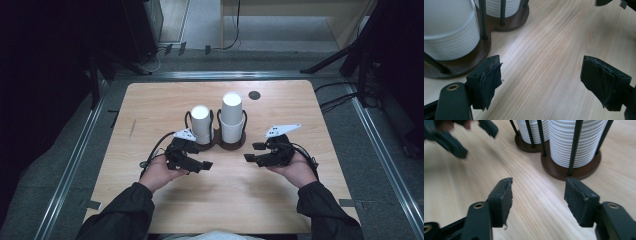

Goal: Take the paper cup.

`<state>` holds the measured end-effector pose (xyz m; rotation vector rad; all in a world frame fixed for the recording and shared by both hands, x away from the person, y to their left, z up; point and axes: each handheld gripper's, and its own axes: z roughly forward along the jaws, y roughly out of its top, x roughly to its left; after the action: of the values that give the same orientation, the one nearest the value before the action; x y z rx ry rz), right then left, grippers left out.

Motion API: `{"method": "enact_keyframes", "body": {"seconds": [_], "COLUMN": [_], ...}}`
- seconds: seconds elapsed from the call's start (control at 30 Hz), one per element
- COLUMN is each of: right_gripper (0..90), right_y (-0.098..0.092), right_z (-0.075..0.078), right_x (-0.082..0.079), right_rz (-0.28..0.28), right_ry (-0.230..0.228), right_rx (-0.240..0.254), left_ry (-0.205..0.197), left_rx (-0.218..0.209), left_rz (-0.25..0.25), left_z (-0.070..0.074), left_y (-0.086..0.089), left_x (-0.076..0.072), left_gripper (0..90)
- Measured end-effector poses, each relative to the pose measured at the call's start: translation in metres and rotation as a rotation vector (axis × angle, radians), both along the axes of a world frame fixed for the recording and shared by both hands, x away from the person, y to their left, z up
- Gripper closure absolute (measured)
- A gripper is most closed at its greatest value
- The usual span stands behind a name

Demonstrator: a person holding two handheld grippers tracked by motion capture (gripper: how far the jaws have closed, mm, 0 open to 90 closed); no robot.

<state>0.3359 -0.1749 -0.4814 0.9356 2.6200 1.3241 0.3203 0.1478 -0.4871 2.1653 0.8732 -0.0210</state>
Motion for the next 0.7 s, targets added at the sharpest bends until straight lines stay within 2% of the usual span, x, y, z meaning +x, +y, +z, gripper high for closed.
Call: {"method": "enact_keyframes", "body": {"seconds": [0.03, 0.07, 0.13, 0.17, 0.27, 0.3, 0.37, 0.43, 0.5, 0.53, 0.6, 0.7], "right_gripper": [44.7, 44.8, 45.9, 45.9, 45.0, 44.2, 39.0, 36.9, 36.2, 31.3, 28.1, 31.9], "right_y": [0.0, -0.001, -0.002, -0.002, -0.001, 0.0, 0.002, 0.004, 0.005, 0.006, 0.006, 0.007], "right_z": [0.0, 0.0, -0.001, -0.001, -0.001, -0.001, 0.001, 0.002, 0.002, 0.002, 0.001, 0.002], "right_x": [-0.001, -0.001, 0.001, 0.002, 0.002, 0.003, 0.002, 0.003, 0.003, 0.003, 0.003, 0.003], "right_rz": [-0.004, -0.014, -0.028, -0.028, -0.007, 0.01, 0.021, 0.02, 0.019, 0.024, 0.018, 0.014], "right_ry": [-0.006, 0.001, 0.034, 0.036, 0.054, 0.037, 0.018, 0.038, 0.041, 0.05, 0.057, 0.055], "right_rx": [0.007, 0.02, 0.036, 0.035, 0.01, -0.009, -0.029, -0.016, -0.015, -0.011, -0.018, -0.02], "left_ry": [-0.001, -0.007, -0.005, -0.002, 0.01, 0.011, -0.003, 0.002, 0.002, -0.002, 0.002, 0.0], "left_rx": [-0.006, -0.017, -0.026, -0.026, -0.043, -0.05, -0.042, -0.033, -0.029, -0.014, -0.009, 0.013], "left_rz": [-0.003, -0.017, -0.016, -0.013, -0.024, -0.024, -0.031, -0.032, -0.032, -0.037, -0.042, -0.054], "left_z": [0.001, 0.002, 0.003, 0.003, 0.003, 0.004, 0.005, 0.005, 0.004, 0.003, 0.003, 0.002], "left_y": [0.0, 0.002, 0.004, 0.005, 0.007, 0.008, 0.01, 0.011, 0.011, 0.01, 0.01, 0.009], "left_x": [0.0, 0.0, 0.001, 0.002, 0.003, 0.003, 0.003, 0.003, 0.003, 0.003, 0.003, 0.003], "left_gripper": [16.7, 16.6, 14.5, 14.3, 14.3, 14.5, 15.0, 15.4, 15.5, 15.5, 15.6, 16.2]}}
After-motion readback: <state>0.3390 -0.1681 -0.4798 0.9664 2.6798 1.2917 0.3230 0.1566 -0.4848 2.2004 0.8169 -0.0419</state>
